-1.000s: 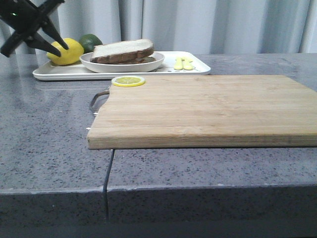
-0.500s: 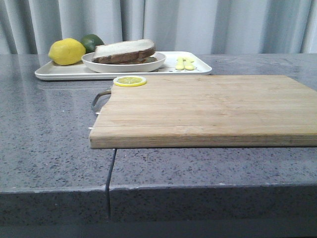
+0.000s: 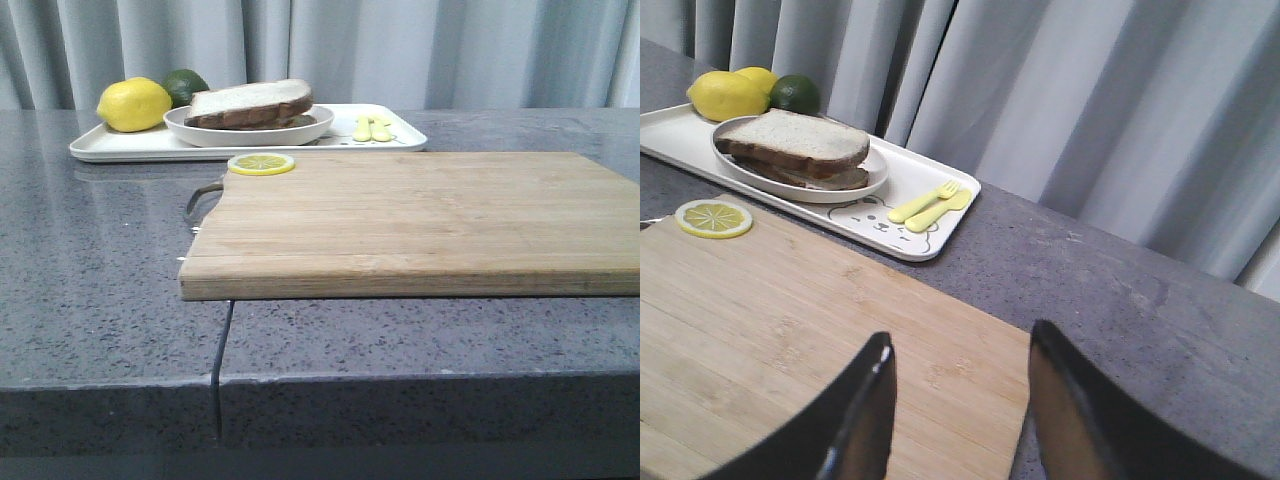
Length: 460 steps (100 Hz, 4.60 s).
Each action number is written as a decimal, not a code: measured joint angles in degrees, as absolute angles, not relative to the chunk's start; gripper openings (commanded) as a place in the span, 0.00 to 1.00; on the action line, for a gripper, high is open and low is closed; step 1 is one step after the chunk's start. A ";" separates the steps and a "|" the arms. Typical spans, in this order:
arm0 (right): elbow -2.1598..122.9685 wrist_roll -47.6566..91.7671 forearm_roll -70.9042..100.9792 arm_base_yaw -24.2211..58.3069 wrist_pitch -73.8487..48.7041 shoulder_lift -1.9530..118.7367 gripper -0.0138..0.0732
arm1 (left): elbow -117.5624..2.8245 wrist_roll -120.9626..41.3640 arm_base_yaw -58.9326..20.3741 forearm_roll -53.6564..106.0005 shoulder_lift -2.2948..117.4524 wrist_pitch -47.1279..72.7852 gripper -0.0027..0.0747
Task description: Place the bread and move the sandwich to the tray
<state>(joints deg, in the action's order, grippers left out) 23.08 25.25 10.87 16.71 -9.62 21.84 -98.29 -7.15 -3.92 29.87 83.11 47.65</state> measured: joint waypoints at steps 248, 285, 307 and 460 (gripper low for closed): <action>23.08 25.25 18.70 16.71 -7.48 21.84 0.02 | -20.65 -16.00 -11.71 20.17 21.47 9.68 0.01; 23.08 25.25 18.74 16.71 -7.48 21.84 0.02 | -4.95 -15.92 -11.71 9.88 6.86 5.41 0.01; 23.08 25.25 18.74 16.71 -7.48 21.84 0.02 | 0.05 -10.83 -7.29 6.99 3.31 5.67 0.01; 19.58 22.09 16.48 16.10 -3.08 20.82 0.02 | 0.05 -7.01 -0.77 5.06 -0.26 9.81 0.01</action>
<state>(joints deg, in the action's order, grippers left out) 19.58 22.09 16.48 16.10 -3.08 20.82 0.05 -7.01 -0.77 5.06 -0.26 9.81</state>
